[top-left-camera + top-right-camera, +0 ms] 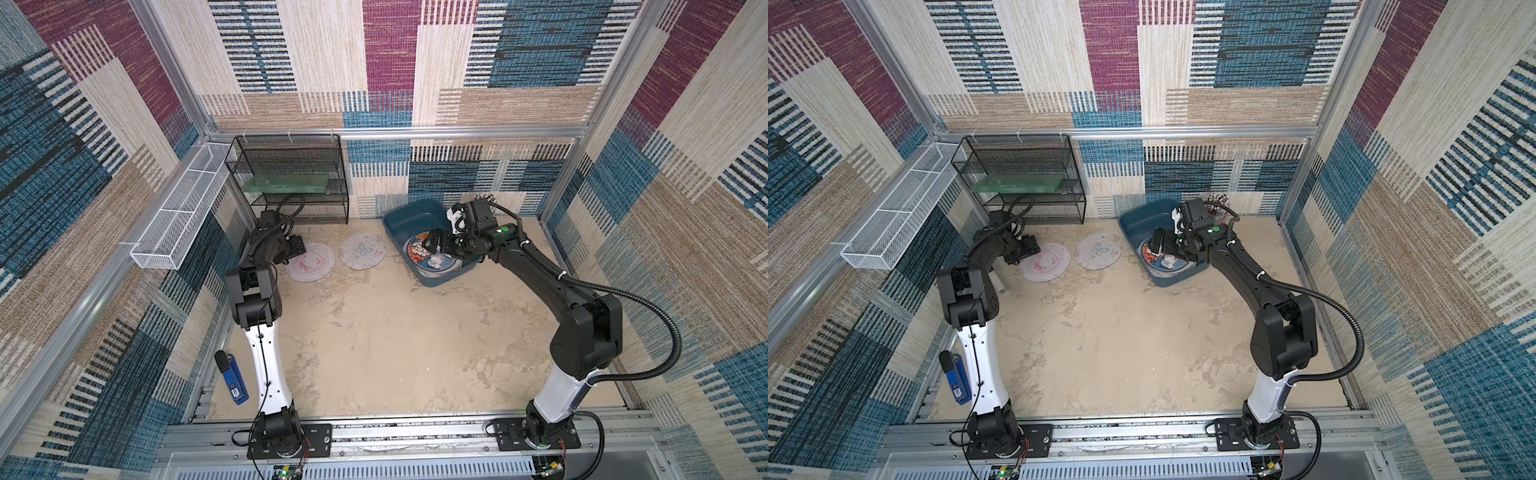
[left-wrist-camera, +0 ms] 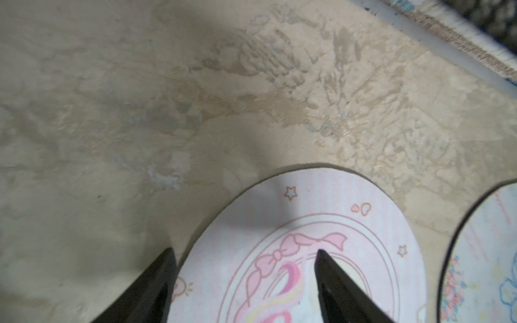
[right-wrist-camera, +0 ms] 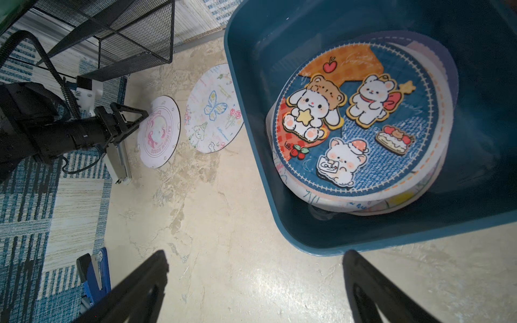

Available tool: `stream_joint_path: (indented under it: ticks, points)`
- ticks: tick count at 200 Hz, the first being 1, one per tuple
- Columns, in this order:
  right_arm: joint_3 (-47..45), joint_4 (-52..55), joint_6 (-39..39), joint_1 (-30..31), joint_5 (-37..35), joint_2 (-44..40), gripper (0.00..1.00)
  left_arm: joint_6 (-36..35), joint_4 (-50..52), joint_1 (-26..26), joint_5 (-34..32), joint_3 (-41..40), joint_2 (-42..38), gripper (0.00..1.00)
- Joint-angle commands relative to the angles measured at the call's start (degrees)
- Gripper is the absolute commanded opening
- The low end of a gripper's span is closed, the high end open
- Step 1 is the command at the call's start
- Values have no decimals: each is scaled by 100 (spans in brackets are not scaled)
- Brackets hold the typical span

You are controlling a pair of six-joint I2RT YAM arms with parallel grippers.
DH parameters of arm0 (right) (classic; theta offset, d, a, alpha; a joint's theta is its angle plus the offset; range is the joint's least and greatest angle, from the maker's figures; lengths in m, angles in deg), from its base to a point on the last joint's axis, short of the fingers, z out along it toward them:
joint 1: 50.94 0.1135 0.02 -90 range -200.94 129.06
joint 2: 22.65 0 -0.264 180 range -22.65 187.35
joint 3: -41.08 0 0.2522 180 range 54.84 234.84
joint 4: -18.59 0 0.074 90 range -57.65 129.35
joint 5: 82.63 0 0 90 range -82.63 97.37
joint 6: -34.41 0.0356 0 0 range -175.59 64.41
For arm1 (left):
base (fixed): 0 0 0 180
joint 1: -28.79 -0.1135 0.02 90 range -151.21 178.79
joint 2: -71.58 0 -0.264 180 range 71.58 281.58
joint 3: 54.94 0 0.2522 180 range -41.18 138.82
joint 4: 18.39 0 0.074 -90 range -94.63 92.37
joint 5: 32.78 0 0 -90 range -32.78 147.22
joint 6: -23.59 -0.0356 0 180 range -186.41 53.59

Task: Put the coasters into the storage box
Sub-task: Place the coaster in the storage box, then move the coaster to the center of the board.

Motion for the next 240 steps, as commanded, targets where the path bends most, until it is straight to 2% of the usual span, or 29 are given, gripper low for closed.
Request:
stream_joint_path:
  ticks: [1, 65, 99, 138, 159, 197, 214, 240]
  points:
    - [59, 97, -58, -4, 34, -53, 100, -265, 673, 114, 411, -65, 74, 76]
    - [-178, 72, -84, -28, 22, -350, 99, -516, 1587, 621, 441, -1039, -551, 74]
    - [-290, 3, -90, -44, 74, -461, 99, -449, 1599, 841, 418, -2106, -1077, 73]
    - [-355, -53, -104, -30, 185, -497, 99, -5, 1442, 1013, 282, -3359, -1939, 73]
    - [-387, -89, -128, -30, 244, -510, 99, 216, 1393, 1120, 474, -3893, -2345, 72]
    - [-400, -138, -177, -30, 384, -460, 99, 458, 1484, 1750, 1008, -4387, -2777, 72]
    - [-397, -160, -183, -15, 479, -410, 99, 641, 1530, 1976, 1028, -4579, -2995, 72]
    - [-426, -242, -201, 184, 601, -254, 99, 767, 1435, 1928, 417, -4586, -3432, 72]
